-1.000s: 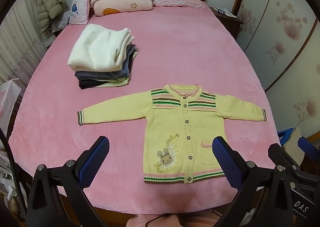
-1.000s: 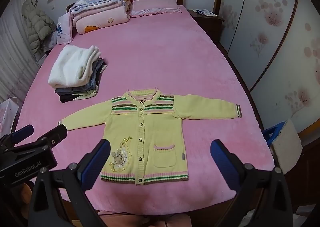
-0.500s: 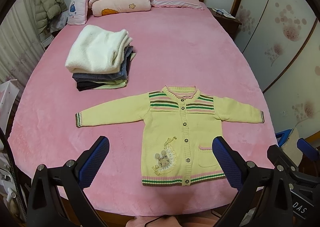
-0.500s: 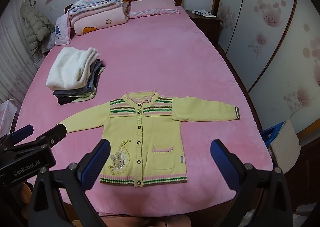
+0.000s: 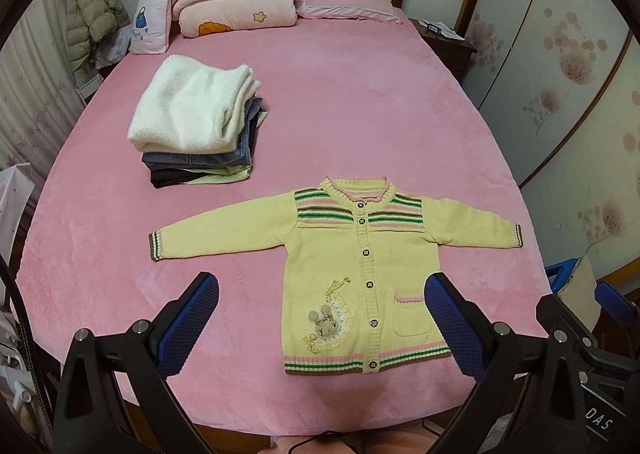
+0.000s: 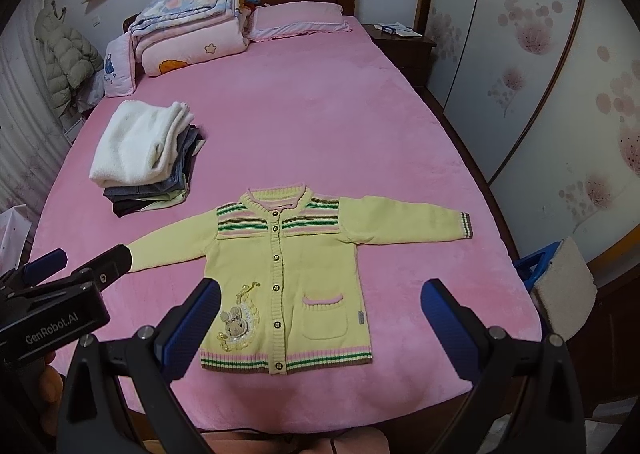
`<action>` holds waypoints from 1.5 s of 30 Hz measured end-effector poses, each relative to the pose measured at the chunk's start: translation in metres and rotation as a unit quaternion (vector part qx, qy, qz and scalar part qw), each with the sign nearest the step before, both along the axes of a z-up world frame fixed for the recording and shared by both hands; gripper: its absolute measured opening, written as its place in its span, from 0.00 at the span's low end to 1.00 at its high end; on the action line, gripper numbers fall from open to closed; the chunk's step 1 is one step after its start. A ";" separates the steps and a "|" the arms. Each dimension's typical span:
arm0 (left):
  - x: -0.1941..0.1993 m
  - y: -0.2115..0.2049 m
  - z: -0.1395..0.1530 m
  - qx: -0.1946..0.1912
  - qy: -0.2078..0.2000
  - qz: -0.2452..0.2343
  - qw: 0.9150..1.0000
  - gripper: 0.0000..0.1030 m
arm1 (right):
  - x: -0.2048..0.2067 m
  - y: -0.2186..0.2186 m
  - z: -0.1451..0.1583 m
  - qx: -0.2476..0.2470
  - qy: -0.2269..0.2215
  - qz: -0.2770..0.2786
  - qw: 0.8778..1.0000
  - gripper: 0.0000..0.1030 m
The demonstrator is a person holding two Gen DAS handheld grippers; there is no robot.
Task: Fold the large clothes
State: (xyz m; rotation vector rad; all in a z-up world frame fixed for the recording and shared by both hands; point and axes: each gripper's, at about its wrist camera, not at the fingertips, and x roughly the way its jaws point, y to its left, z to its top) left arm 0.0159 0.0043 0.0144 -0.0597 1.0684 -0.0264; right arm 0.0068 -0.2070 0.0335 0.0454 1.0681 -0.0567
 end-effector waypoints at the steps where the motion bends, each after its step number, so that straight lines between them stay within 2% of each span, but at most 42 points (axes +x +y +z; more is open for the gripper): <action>1: 0.000 0.000 0.000 0.001 -0.001 0.000 1.000 0.99 | 0.000 0.000 0.000 0.000 0.000 0.000 1.000 0.98; 23: 0.000 0.010 0.000 -0.009 -0.004 -0.008 1.000 0.99 | -0.001 0.023 -0.002 -0.021 0.010 0.007 1.000 0.98; 45: 0.009 0.030 0.003 -0.019 -0.021 -0.030 0.999 0.99 | -0.006 0.034 0.000 -0.028 0.007 -0.027 0.999 0.98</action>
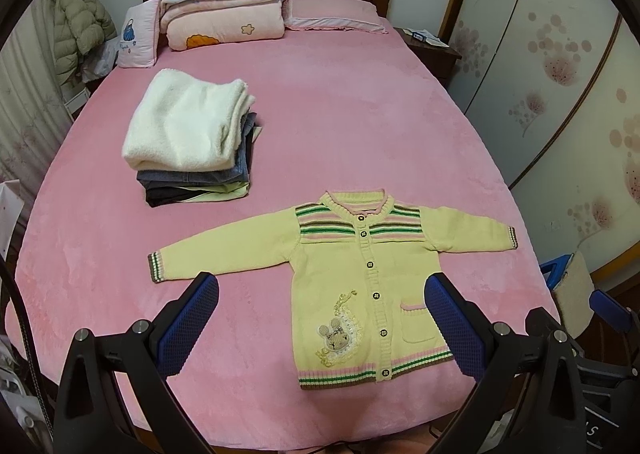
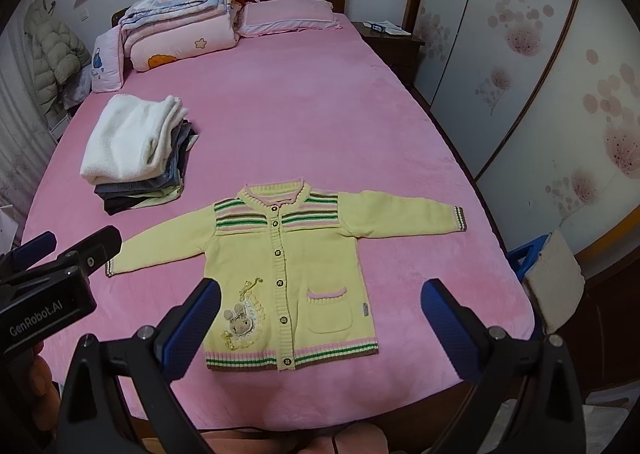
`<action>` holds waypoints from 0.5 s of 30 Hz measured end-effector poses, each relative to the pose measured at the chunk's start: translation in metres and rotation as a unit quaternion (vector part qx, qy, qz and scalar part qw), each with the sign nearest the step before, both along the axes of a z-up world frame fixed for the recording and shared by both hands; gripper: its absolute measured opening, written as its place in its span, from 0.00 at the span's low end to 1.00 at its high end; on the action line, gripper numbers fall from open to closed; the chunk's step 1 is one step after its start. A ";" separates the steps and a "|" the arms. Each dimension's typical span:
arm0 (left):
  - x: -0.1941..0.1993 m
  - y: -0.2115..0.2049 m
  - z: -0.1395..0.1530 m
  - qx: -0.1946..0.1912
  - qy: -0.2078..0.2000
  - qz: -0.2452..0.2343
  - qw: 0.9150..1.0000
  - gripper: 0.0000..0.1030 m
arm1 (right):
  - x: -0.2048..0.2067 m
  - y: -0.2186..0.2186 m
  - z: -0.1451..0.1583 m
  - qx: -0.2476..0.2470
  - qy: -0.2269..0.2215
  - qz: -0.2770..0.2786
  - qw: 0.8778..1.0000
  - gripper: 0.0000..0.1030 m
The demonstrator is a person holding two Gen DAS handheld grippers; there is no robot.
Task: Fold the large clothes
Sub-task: 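Move the right tool to the cardigan sleeve cuff and grasp it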
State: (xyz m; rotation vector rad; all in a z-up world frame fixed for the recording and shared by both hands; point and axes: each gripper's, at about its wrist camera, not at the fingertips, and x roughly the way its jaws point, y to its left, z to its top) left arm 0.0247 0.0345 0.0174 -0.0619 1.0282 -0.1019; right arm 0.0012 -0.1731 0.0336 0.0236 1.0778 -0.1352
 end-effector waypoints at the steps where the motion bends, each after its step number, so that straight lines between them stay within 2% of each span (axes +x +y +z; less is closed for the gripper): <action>1: 0.001 0.000 0.000 -0.002 0.000 -0.002 1.000 0.99 | 0.000 0.000 0.000 0.000 0.000 -0.003 1.000 0.98; 10: 0.014 -0.008 0.004 -0.017 -0.009 -0.022 1.000 0.99 | -0.008 -0.013 0.006 0.006 -0.017 -0.042 0.999 0.98; 15: 0.020 -0.021 0.012 -0.042 -0.029 -0.042 0.998 0.99 | -0.012 -0.033 0.013 0.003 -0.044 -0.063 0.997 0.98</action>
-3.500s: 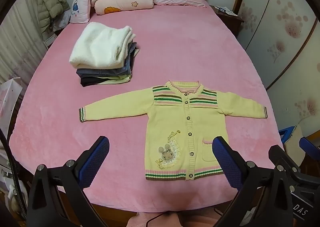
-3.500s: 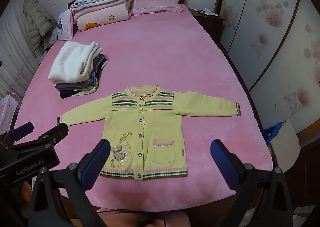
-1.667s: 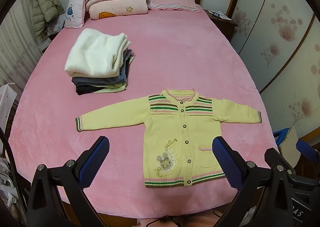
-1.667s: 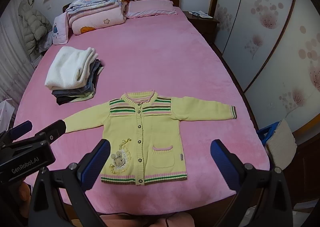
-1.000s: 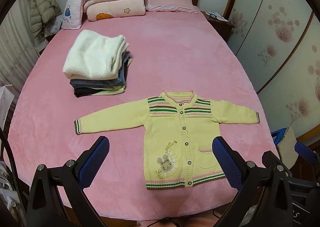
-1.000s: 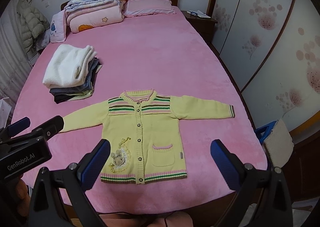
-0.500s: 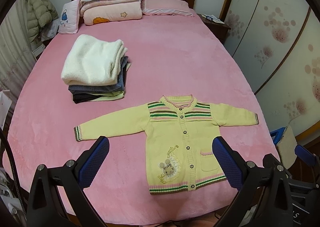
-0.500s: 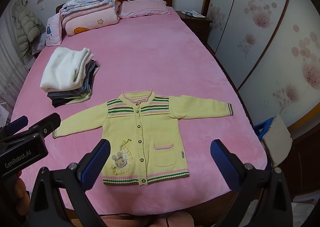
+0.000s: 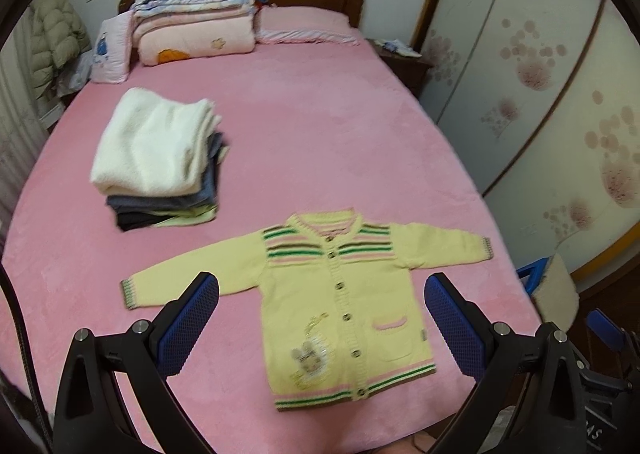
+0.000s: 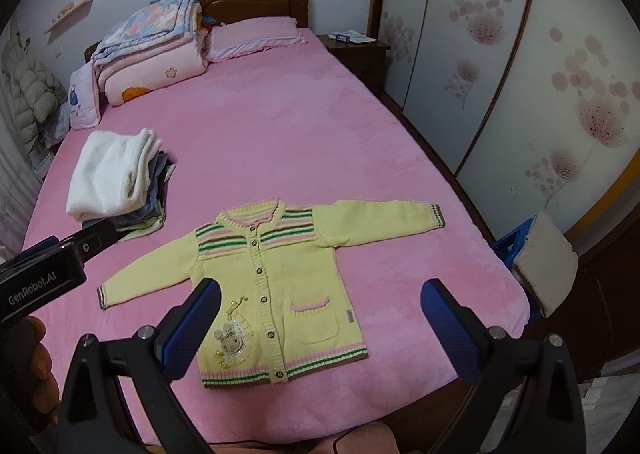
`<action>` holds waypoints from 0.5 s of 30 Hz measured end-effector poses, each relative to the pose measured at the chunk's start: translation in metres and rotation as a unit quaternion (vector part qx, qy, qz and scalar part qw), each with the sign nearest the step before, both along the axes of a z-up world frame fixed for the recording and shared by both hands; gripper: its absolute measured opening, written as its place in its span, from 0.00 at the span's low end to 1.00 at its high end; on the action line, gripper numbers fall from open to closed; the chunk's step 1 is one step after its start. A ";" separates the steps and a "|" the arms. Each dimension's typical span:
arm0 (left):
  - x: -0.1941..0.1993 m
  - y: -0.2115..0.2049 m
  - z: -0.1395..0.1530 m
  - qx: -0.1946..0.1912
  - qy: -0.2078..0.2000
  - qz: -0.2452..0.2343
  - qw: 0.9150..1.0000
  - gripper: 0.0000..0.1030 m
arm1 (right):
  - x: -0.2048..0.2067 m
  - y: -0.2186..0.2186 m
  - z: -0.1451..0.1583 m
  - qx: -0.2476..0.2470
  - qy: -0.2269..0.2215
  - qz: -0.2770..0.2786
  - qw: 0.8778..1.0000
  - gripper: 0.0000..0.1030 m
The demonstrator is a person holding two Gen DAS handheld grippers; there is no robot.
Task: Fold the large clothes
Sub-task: 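Move the right tool to the cardigan sleeve cuff and grasp it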
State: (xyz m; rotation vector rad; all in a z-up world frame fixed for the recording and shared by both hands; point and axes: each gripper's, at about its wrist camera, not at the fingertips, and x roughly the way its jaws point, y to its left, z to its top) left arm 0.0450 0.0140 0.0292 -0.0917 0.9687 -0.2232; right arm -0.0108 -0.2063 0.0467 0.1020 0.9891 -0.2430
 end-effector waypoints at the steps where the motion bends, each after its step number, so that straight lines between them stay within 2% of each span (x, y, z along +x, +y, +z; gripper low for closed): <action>1: 0.001 -0.003 0.001 -0.003 -0.002 -0.002 1.000 0.99 | 0.000 -0.005 0.001 -0.003 -0.005 -0.004 1.000 0.98; 5: 0.006 -0.023 0.008 0.009 -0.021 -0.009 1.000 0.99 | 0.004 -0.027 0.003 -0.010 -0.028 -0.009 1.000 0.97; 8: 0.012 -0.046 0.014 0.019 -0.037 -0.006 0.999 0.99 | 0.012 -0.046 0.001 -0.007 -0.042 0.001 0.999 0.87; 10: 0.018 -0.061 0.017 0.024 -0.040 0.002 0.999 0.99 | 0.022 -0.061 -0.003 0.002 -0.047 0.012 0.999 0.87; 15: 0.040 -0.099 0.016 0.017 -0.026 0.031 0.999 0.99 | 0.055 -0.106 -0.013 0.024 -0.047 0.052 0.997 0.85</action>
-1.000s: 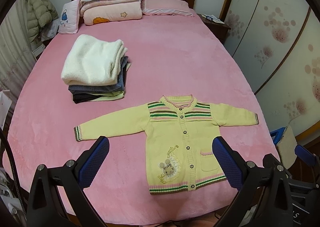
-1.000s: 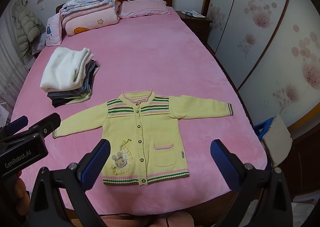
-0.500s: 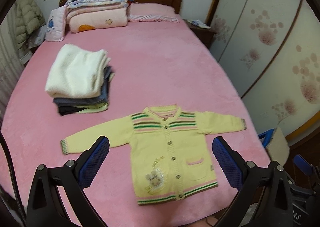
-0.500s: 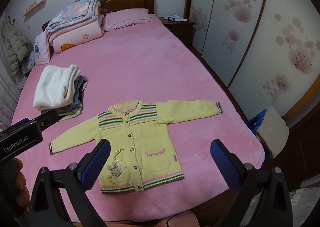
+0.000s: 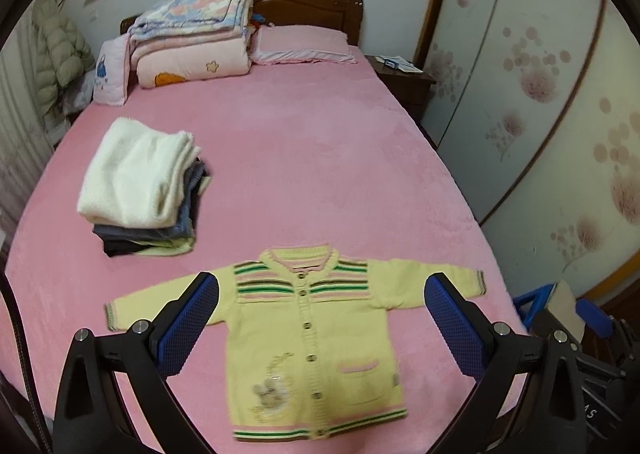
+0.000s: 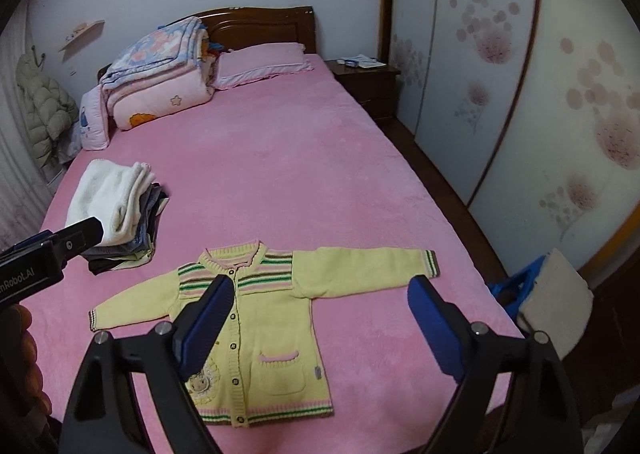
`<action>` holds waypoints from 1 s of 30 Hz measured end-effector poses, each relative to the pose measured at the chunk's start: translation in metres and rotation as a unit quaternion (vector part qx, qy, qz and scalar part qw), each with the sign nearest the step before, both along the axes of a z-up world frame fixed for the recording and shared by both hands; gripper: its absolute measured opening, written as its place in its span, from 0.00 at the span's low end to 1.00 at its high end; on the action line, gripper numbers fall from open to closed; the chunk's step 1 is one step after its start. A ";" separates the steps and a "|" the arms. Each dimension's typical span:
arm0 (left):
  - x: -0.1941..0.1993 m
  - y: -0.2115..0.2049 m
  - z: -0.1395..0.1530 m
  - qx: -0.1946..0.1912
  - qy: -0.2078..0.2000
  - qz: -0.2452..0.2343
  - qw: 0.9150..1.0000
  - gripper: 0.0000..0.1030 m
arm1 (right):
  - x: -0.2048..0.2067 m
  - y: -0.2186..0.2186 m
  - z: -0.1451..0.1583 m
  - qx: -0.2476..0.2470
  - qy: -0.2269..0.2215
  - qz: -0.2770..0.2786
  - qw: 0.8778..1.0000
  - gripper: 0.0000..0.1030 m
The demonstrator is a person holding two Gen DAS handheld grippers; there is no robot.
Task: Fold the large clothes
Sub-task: 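Move the right tool to the cardigan sleeve cuff and grasp it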
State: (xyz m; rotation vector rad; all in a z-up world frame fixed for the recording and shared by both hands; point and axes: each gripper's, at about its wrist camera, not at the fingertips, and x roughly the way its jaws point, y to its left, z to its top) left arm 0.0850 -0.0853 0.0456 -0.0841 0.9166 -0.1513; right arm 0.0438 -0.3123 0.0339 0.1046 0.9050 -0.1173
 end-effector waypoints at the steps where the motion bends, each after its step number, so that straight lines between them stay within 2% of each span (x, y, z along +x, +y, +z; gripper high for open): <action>1: 0.007 -0.010 -0.003 -0.004 0.006 0.005 1.000 0.99 | 0.006 -0.008 -0.003 0.003 -0.001 0.006 1.000 0.85; 7: 0.040 -0.062 -0.036 0.004 0.041 0.025 0.999 0.99 | 0.046 -0.067 -0.041 0.033 0.028 0.024 0.999 0.85; 15: 0.084 -0.118 -0.109 0.045 0.111 0.040 0.992 0.99 | 0.095 -0.138 -0.122 0.066 0.096 0.009 0.993 0.80; 21: 0.112 -0.136 -0.164 0.028 0.173 0.045 0.984 0.97 | 0.117 -0.180 -0.184 0.089 0.132 -0.016 0.987 0.79; 23: 0.120 -0.143 -0.179 0.041 0.178 0.043 0.982 0.92 | 0.125 -0.196 -0.209 0.093 0.151 -0.030 0.984 0.79; 26: 0.129 -0.155 -0.201 0.073 0.175 0.034 0.981 0.91 | 0.133 -0.217 -0.240 0.097 0.170 -0.046 0.980 0.79; 30: 0.137 -0.167 -0.217 0.078 0.177 0.020 0.981 0.91 | 0.138 -0.239 -0.277 0.088 0.194 -0.059 0.975 0.76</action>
